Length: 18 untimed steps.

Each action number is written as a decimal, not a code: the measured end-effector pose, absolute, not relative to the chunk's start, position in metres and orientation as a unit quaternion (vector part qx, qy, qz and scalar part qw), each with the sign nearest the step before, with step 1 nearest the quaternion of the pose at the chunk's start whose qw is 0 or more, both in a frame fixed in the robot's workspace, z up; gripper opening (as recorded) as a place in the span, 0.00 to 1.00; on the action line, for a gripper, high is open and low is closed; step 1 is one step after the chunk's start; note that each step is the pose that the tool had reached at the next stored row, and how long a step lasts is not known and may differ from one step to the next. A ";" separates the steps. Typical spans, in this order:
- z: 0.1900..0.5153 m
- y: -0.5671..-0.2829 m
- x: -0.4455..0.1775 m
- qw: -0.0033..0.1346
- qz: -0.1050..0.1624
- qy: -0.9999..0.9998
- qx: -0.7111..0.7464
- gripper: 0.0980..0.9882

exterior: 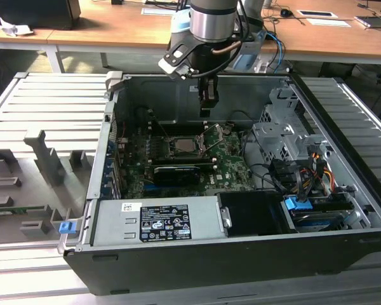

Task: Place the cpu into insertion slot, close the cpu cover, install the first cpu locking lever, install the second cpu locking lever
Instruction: 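Close the cpu cover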

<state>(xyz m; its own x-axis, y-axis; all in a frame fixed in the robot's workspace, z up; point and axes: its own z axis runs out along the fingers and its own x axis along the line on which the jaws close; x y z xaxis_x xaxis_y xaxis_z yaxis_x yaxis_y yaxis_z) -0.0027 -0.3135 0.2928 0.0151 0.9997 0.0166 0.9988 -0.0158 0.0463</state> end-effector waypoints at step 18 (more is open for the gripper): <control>0.292 -0.313 0.006 0.011 0.022 0.701 0.712 0.01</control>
<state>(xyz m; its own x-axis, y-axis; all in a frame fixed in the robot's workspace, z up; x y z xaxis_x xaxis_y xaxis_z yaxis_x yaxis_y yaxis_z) 0.0061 -0.3134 0.2925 0.0150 0.9997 0.0166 0.9988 -0.0158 0.0463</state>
